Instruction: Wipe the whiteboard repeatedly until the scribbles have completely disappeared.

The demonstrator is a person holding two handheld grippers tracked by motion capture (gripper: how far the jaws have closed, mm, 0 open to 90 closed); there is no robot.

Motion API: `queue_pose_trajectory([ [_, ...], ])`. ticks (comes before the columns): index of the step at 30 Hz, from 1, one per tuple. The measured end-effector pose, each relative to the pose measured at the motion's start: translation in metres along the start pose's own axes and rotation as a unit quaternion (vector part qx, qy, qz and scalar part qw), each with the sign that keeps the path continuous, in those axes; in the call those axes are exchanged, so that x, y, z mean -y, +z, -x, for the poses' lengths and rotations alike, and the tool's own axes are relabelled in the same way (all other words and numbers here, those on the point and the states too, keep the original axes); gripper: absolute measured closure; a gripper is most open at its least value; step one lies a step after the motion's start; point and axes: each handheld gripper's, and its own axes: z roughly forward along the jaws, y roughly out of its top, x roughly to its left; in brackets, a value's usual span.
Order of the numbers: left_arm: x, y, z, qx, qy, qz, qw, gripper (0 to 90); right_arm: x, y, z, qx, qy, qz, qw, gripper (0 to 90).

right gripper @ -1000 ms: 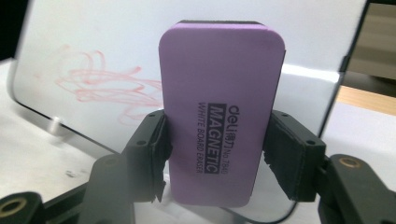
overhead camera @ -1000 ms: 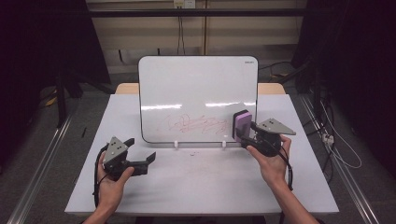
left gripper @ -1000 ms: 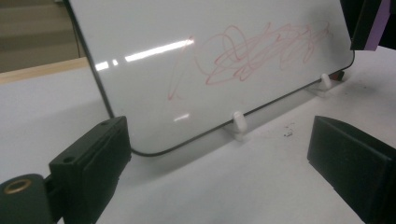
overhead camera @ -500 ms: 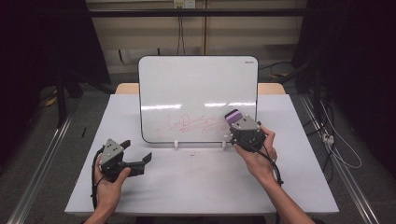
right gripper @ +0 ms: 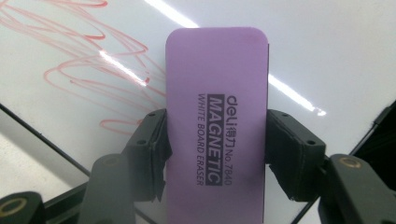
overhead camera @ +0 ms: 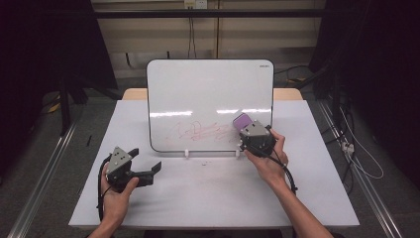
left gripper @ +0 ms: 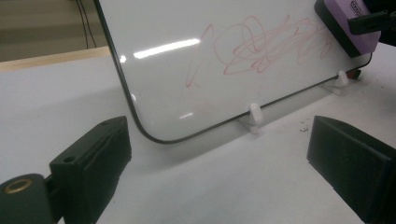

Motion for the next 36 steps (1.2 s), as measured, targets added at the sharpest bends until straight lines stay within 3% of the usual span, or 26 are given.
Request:
queue_pose_trajectory([
  [11, 0.003, 0.003, -0.002, -0.002, -0.006, -0.005, 1.0000, 6.1, 0.000, 0.001, -0.006, -0.004, -0.013, 0.009, 0.9999, 42.3],
  [14, 0.003, 0.003, -0.001, -0.002, -0.003, -0.007, 1.0000, 6.1, -0.001, 0.002, -0.013, -0.009, -0.027, 0.012, 0.9995, 42.3],
  [21, 0.004, 0.004, -0.001, 0.001, -0.002, -0.014, 0.9999, 6.0, 0.000, 0.002, -0.016, -0.025, -0.027, 0.014, 0.9992, 42.3],
  [25, 0.005, 0.005, -0.001, 0.002, -0.004, -0.013, 0.9999, 6.2, 0.001, 0.002, -0.005, -0.023, -0.005, 0.018, 0.9996, 42.3],
  [29, 0.005, 0.005, -0.001, 0.001, -0.003, -0.016, 0.9999, 6.3, 0.006, -0.001, 0.019, -0.017, 0.039, 0.022, 0.9989, 42.3],
  [30, 0.005, 0.005, -0.001, 0.001, -0.002, -0.016, 0.9999, 6.3, 0.009, -0.002, 0.030, -0.010, 0.051, 0.023, 0.9984, 42.3],
  [31, 0.005, 0.006, -0.001, 0.001, -0.002, -0.016, 0.9999, 6.3, 0.009, -0.002, 0.030, -0.010, 0.051, 0.023, 0.9984, 42.3],
  [34, 0.005, 0.006, 0.000, 0.000, -0.003, -0.015, 0.9999, 6.3, 0.012, -0.003, 0.046, -0.015, 0.087, 0.029, 0.9956, 42.3],
  [36, 0.005, 0.006, 0.000, 0.000, -0.004, -0.014, 0.9999, 6.3, 0.012, -0.003, 0.048, -0.017, 0.095, 0.030, 0.9949, 42.3],
])
